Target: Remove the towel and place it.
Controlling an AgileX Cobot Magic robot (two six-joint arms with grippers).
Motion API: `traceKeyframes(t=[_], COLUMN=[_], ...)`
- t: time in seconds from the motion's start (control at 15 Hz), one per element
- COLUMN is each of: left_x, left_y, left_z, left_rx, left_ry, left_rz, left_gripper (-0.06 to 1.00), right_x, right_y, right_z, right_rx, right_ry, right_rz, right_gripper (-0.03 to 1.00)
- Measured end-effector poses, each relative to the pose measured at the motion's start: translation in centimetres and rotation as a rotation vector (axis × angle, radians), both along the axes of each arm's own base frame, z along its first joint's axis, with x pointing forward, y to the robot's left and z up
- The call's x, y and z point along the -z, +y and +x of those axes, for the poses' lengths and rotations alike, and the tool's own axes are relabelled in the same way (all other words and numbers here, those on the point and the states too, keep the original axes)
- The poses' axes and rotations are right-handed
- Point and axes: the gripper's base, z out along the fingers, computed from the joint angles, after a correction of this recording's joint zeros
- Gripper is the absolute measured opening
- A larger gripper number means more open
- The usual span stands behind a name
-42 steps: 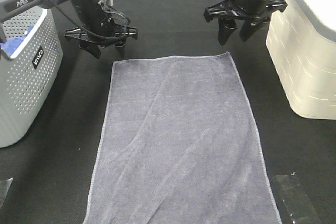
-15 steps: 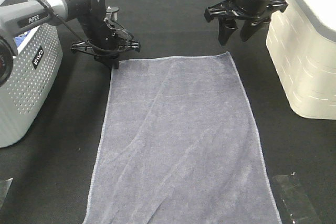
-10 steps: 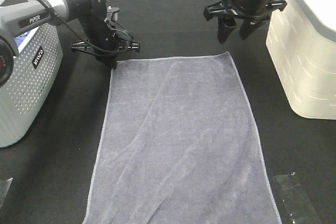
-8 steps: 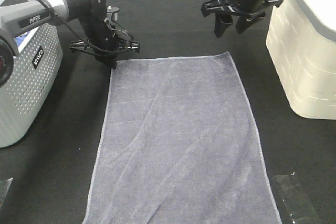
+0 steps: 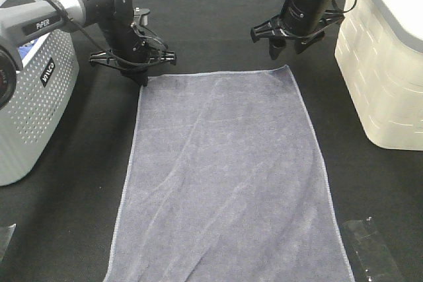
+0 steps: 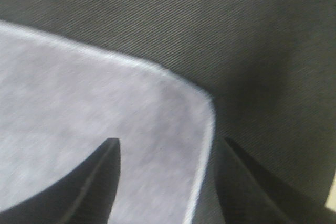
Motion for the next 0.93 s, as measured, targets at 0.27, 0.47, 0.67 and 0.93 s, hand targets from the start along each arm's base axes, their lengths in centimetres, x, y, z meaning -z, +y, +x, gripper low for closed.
traceKeyframes(t=[0.27,0.47,0.67,0.93], left_x=[-0.1,-0.1,-0.1,-0.1], left_y=[-0.1,-0.1,-0.1,-0.1], left_z=[0.1,0.1,0.1,0.1], left_rx=[0.0,0.0,0.0,0.0], left_ry=[-0.015,-0.015,-0.015,-0.015], left_rz=[-0.008,-0.008,-0.008,-0.008], left_gripper=[0.0,0.0,0.0,0.0], right_x=[2.8,3.7,4.8,4.9], right_y=[0.1,0.0,0.0,-0.7], right_z=[1.0,1.2,1.4,2.0], right_rx=[0.013,0.032,0.049,0.069], right_ry=[0.017,0.011,0.015,-0.017], right_rz=[-0.028,-0.035,-0.027,-0.008], right_gripper=[0.52,0.52,0.52,0.51])
